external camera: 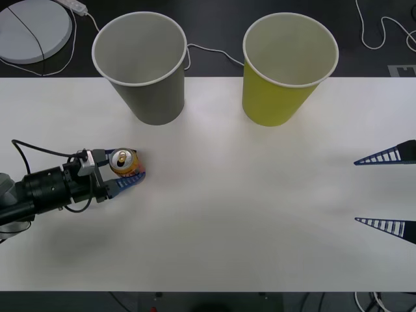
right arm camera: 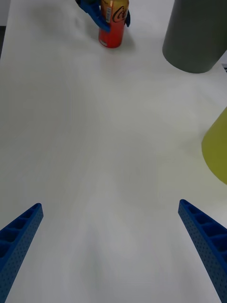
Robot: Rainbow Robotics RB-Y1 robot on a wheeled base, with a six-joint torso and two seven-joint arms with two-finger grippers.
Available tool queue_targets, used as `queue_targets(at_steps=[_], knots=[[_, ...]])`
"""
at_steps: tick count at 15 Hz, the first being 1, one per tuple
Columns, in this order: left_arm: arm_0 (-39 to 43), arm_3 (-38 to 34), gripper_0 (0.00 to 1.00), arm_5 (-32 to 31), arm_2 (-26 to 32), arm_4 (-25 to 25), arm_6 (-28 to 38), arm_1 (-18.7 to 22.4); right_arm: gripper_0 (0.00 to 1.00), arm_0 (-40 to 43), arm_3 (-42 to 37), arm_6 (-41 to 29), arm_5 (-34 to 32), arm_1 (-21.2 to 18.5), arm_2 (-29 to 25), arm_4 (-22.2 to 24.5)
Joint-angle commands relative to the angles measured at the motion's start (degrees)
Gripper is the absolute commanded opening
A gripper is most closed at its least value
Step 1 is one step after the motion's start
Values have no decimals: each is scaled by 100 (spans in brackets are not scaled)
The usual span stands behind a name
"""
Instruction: Put the can into the green bin and the plastic bottle into the gray bin
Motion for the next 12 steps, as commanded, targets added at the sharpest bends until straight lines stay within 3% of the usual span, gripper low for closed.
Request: queue_targets(at_steps=[1, 5, 9, 12], knots=[[-19, -1, 0, 0, 0, -5, 18, 0, 100, 0, 0, 0, 0, 0, 0, 0], [-10, -62, 0, 0, 0, -13, 35, 9, 100, 0, 0, 0, 0, 0, 0, 0], [-10, -335, 0, 9, 0, -259, 211, 281, 100, 0, 0, 0, 0, 0, 0, 0], [-10, -862, 0, 9, 8, -602, 993, 677, 100, 0, 0, 0, 0, 0, 0, 0]])
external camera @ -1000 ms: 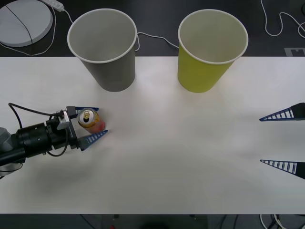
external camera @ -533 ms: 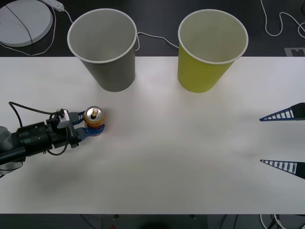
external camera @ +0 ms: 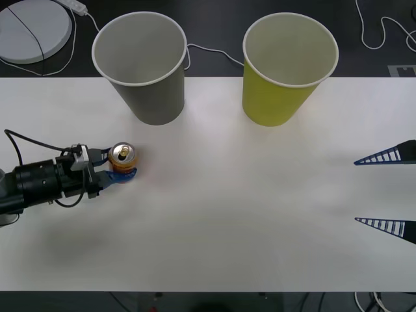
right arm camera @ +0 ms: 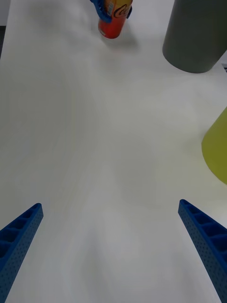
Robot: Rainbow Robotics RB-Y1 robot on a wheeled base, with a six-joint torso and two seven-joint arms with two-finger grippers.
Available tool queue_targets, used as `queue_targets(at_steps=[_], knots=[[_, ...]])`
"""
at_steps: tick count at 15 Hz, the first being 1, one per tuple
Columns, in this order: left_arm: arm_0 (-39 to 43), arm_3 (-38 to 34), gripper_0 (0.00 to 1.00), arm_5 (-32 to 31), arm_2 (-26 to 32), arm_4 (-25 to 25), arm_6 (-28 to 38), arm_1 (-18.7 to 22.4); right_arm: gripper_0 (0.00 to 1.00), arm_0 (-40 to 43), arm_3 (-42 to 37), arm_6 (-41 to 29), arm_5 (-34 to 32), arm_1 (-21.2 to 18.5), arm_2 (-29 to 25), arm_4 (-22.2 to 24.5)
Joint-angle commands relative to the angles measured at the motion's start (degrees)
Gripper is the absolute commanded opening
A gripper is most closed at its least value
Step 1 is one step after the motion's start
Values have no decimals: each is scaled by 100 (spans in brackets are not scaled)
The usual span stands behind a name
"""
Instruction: Put the can into the green bin and the plastic bottle into the gray bin
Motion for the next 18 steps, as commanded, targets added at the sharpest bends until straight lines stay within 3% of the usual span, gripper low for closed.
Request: queue_targets(at_steps=[1, 8, 14, 18], knots=[[1, -541, 0, 0, -2, -347, 765, 404, 100, 0, 0, 0, 0, 0, 0, 0], [18, -2036, 1, -17, 42, -1208, 2716, 1450, 100, 0, 0, 0, 0, 0, 0, 0], [18, -3345, 1, -422, 560, -2236, 4439, 1960, 100, 0, 0, 0, 0, 0, 0, 0], [18, -4540, 0, -676, 1035, -3062, 6083, 2224, 100, 0, 0, 0, 0, 0, 0, 0]])
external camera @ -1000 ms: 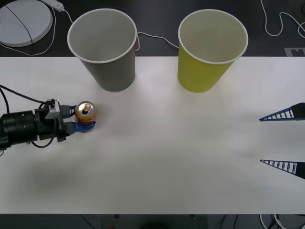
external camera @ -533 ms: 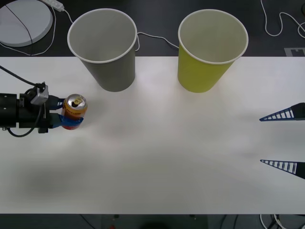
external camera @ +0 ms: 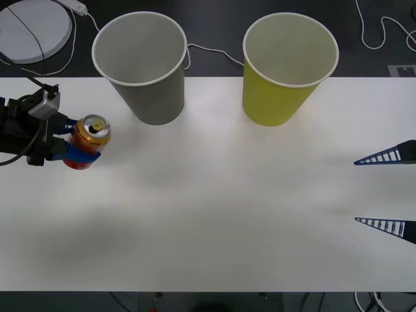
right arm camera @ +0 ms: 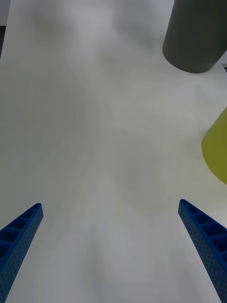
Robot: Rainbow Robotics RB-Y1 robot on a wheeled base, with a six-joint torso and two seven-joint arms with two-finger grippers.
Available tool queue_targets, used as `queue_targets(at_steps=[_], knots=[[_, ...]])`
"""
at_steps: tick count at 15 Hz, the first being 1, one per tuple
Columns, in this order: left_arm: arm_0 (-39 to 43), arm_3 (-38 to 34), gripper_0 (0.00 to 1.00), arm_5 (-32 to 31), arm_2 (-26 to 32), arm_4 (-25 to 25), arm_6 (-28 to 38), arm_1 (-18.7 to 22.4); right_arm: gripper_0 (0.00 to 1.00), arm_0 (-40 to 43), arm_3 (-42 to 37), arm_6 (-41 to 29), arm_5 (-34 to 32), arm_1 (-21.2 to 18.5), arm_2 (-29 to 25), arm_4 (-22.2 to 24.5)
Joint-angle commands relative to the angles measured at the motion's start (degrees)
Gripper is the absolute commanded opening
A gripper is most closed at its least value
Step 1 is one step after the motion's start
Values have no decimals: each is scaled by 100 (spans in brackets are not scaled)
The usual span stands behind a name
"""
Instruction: Put the can into the green bin and the plastic bottle into the gray bin
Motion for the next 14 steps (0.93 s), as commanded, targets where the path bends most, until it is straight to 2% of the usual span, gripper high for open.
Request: queue_targets(at_steps=[1, 5, 7, 9, 11, 14], knots=[[0, -766, 1, -38, 256, -416, 987, 140, 100, 0, 0, 0, 0, 0, 0, 0], [0, -1776, 1, -47, 352, -786, 1928, 228, 100, 0, 0, 0, 0, 0, 0, 0], [-17, -2611, 0, -47, 361, -1076, 2798, 351, 100, 0, 0, 0, 0, 0, 0, 0], [-140, -3060, 0, -47, 352, -1172, 3519, 351, 100, 0, 0, 0, 0, 0, 0, 0], [-580, -3130, 0, -249, 185, -1260, 4011, 272, 100, 0, 0, 0, 0, 0, 0, 0], [-1696, -2972, 1, -284, -571, -1348, 4767, 263, 100, 0, 0, 0, 0, 0, 0, 0]])
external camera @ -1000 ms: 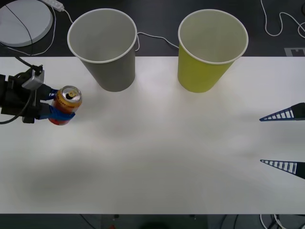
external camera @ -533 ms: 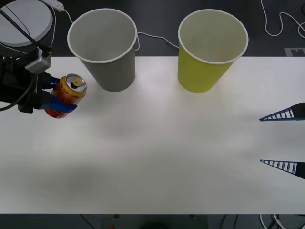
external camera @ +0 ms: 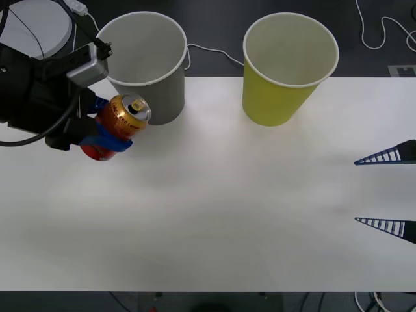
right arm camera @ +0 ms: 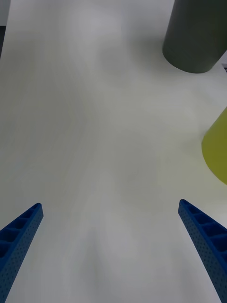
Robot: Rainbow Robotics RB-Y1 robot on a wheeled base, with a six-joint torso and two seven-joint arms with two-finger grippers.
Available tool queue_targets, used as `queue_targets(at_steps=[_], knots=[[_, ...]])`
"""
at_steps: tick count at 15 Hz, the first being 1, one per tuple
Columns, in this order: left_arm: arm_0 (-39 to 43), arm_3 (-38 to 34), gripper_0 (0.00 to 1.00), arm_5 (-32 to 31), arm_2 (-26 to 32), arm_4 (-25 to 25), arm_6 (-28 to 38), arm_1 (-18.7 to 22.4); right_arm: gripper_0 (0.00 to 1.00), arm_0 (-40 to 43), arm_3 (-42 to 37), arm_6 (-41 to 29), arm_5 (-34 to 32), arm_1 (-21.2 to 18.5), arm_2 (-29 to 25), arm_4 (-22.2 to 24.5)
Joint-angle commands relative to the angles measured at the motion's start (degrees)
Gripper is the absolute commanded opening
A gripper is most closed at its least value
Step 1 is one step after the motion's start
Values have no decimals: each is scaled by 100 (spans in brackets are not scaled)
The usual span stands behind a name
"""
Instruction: Put the can into the green bin and the plastic bottle into the gray bin
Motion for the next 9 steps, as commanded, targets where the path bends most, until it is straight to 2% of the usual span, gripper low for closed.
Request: queue_targets(at_steps=[1, 3, 6, 9], knots=[[-1092, 229, 1, -6, -751, -26, 722, -11, 100, 0, 0, 0, 0, 0, 0, 0], [-1954, 483, 1, 12, -1349, -43, 1223, -90, 100, 0, 0, 0, 0, 0, 0, 0], [-2956, 1055, 1, 56, -1956, -149, 1804, -512, 100, 0, 0, 0, 0, 0, 0, 0], [-3870, 1793, 1, 346, -2694, -272, 1900, -934, 100, 0, 0, 0, 0, 0, 0, 0]])
